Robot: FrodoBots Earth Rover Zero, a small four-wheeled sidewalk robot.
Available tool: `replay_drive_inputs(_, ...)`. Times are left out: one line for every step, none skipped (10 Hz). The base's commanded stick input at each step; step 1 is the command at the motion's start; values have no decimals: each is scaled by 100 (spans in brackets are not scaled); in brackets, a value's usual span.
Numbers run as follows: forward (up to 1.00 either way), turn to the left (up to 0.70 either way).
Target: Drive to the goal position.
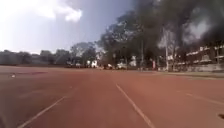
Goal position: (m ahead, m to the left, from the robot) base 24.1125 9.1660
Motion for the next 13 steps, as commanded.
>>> replay_drive_inputs(70, 0)
replay_drive_inputs(70, 0)
replay_drive_inputs(70, 0)
replay_drive_inputs(70, 0)
replay_drive_inputs(70, 0)
replay_drive_inputs(70, 0)
replay_drive_inputs(70, 0)
replay_drive_inputs(70, 0)
replay_drive_inputs(70, 0)
replay_drive_inputs(70, 0)
replay_drive_inputs(70, 0)
replay_drive_inputs(70, 0)
replay_drive_inputs(70, 0)
